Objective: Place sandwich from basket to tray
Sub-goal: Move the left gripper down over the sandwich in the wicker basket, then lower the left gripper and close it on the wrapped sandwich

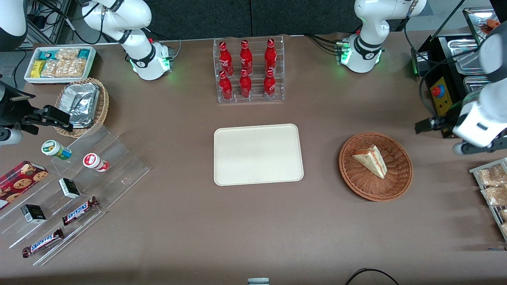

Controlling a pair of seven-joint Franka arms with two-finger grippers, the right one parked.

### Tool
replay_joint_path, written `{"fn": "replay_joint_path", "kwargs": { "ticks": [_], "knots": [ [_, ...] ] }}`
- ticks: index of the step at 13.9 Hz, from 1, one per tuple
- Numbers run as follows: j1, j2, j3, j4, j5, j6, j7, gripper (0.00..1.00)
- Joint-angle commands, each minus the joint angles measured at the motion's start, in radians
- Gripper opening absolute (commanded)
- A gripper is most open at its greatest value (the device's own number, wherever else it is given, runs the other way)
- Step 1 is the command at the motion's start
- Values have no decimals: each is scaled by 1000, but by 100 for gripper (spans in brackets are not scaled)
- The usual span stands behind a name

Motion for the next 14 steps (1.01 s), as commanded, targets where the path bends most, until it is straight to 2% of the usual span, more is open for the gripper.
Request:
{"fn": "replay_joint_path", "kwargs": {
  "ticks": [1, 6, 10, 14],
  "knots": [
    [-27, -20, 1, -142, 4, 156, -174, 100],
    [-51, -19, 1, -407, 2, 553, -452, 100],
    [-68, 30, 1, -567, 4, 842, -532, 100],
    [-99, 79, 1, -584, 4, 898, -543, 100]
  ]
}}
